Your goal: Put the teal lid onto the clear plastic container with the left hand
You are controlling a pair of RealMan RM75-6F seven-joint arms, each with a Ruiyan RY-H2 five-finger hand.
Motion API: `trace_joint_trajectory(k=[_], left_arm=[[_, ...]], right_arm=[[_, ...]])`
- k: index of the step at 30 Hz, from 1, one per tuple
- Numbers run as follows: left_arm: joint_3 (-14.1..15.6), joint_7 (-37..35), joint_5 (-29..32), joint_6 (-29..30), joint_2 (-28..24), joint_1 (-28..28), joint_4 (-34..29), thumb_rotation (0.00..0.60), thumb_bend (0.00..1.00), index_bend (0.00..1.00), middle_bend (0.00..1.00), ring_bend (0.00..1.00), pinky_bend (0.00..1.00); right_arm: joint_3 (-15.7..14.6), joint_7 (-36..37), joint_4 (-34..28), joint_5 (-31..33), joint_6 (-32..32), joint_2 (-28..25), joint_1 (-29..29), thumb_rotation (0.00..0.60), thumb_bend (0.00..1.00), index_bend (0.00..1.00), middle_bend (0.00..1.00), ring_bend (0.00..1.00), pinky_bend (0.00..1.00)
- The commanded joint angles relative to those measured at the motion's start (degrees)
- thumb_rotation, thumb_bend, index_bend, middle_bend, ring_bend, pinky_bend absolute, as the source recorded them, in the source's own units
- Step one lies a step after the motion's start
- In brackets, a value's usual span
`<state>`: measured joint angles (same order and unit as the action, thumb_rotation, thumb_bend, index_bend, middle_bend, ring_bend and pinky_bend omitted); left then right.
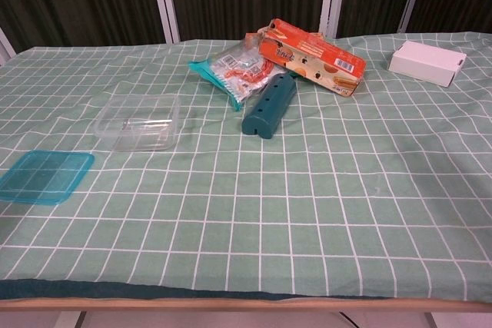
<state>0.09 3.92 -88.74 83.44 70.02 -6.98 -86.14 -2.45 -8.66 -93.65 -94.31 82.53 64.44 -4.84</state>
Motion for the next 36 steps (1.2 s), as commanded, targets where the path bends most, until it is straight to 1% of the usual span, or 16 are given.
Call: trace_joint_trajectory(k=[1, 3, 4, 6, 8, 10, 12, 13, 15, 16, 18, 22, 25, 28, 31, 36], left_arm=[[0.03, -0.94, -0.55, -0.07, 0.01, -0.29, 0.23, 0.6, 0.34, 0.0, 0.1, 0.04, 0.1], [0.08, -3.05, -1.52, -0.92, -0.08, -1.22, 0.78, 0.6, 0.33, 0.0, 0.04, 0.0, 0.06], [0.16, -6.15, -3.04, -1.83, -0.07, -2.51, 1.96, 0.6, 0.33, 0.0, 0.02, 0.0, 0.03], [-0.09, -11.23, -5.39, -3.51, 0.51, -5.19, 6.02, 0.6, 0.32, 0.0, 0.0, 0.0, 0.0], [-0.14, -16.49, -7.02, -7.03, 1.44, -8.73, 11.24, 0.6, 0.3, 0.0, 0.0, 0.0, 0.0], [0.6, -22.29, -8.15, -11.47, 1.7, -12.11, 15.17, 0.6, 0.28, 0.0, 0.0, 0.0, 0.0], [1.32, -28.9, -8.5, -17.34, 1.86, -16.02, 18.73, 0.6, 0.27, 0.0, 0.0, 0.0, 0.0], [1.65, -31.23, -8.88, -18.94, 2.19, -17.35, 20.47, 0.6, 0.26, 0.0, 0.0, 0.0, 0.0], [2.29, -36.25, -9.82, -20.64, 3.26, -19.46, 23.78, 0.6, 0.26, 0.0, 0.0, 0.0, 0.0], [2.91, -39.87, -10.56, -21.32, 3.97, -20.61, 25.85, 0.6, 0.26, 0.0, 0.0, 0.0, 0.0], [3.97, -43.66, -11.95, -21.8, 5.39, -22.25, 29.87, 0.6, 0.25, 0.0, 0.0, 0.0, 0.0], [5.95, -47.77, -13.37, -23.42, 8.42, -24.41, 36.21, 0.6, 0.24, 0.0, 0.0, 0.0, 0.0], [7.56, -50.32, -14.02, -24.79, 10.52, -25.56, 40.17, 0.6, 0.24, 0.0, 0.0, 0.0, 0.0], [8.92, -52.28, -14.65, -24.79, 12.38, -26.15, 43.31, 0.6, 0.24, 0.0, 0.0, 0.0, 0.0], [9.88, -54.05, -15.04, -24.31, 13.73, -26.67, 45.39, 0.6, 0.24, 0.0, 0.0, 0.0, 0.0], [11.09, -55.31, -15.24, -24.53, 14.87, -27.68, 47.13, 0.6, 0.24, 0.0, 0.0, 0.0, 0.0]], right_arm=[[-0.09, 0.18, -0.02, -0.28, 0.07, -0.07, -0.02, 0.6, 0.16, 0.0, 0.0, 0.0, 0.0], [-0.13, 0.19, 0.12, -0.05, -0.11, -0.21, 0.0, 0.6, 0.16, 0.0, 0.0, 0.0, 0.0], [-0.04, 0.57, 0.06, 0.25, -0.23, -0.28, -0.01, 0.6, 0.16, 0.0, 0.0, 0.0, 0.0], [0.07, 0.8, 0.1, 0.44, -0.29, -0.31, -0.05, 0.6, 0.16, 0.0, 0.0, 0.0, 0.0], [0.07, 0.35, 0.25, 0.55, -0.59, -0.1, -0.15, 0.6, 0.16, 0.0, 0.0, 0.0, 0.0], [0.14, -0.12, 0.16, 0.86, -1.05, 0.1, -0.3, 0.6, 0.16, 0.0, 0.0, 0.0, 0.0], [0.53, -1.12, 0.01, 1.68, -1.43, 0.54, -0.43, 0.6, 0.16, 0.0, 0.0, 0.0, 0.0], [0.68, -1.57, -0.05, 2.03, -1.58, 0.73, -0.46, 0.6, 0.16, 0.0, 0.0, 0.0, 0.0], [0.97, -2.38, -0.16, 2.73, -1.83, 1.1, -0.51, 0.6, 0.16, 0.0, 0.0, 0.0, 0.0], [1.15, -2.88, -0.21, 3.16, -1.93, 1.34, -0.52, 0.6, 0.16, 0.0, 0.0, 0.0, 0.0], [1.47, -3.75, -0.2, 3.87, -2.1, 1.75, -0.56, 0.6, 0.16, 0.0, 0.0, 0.0, 0.0], [1.9, -4.88, -0.26, 5.03, -2.67, 2.15, -0.75, 0.6, 0.16, 0.0, 0.0, 0.0, 0.0], [2.02, -5.14, -0.38, 5.42, -2.65, 2.18, -0.71, 0.6, 0.16, 0.0, 0.0, 0.0, 0.0], [1.97, -5.01, -0.31, 5.37, -2.31, 2.11, -0.55, 0.6, 0.16, 0.0, 0.0, 0.0, 0.0], [2.01, -5.13, -0.25, 5.5, -2.29, 2.2, -0.54, 0.6, 0.16, 0.0, 0.0, 0.0, 0.0], [1.9, -5.14, -0.4, 5.46, -2.56, 2.08, -0.67, 0.6, 0.16, 0.0, 0.0, 0.0, 0.0]])
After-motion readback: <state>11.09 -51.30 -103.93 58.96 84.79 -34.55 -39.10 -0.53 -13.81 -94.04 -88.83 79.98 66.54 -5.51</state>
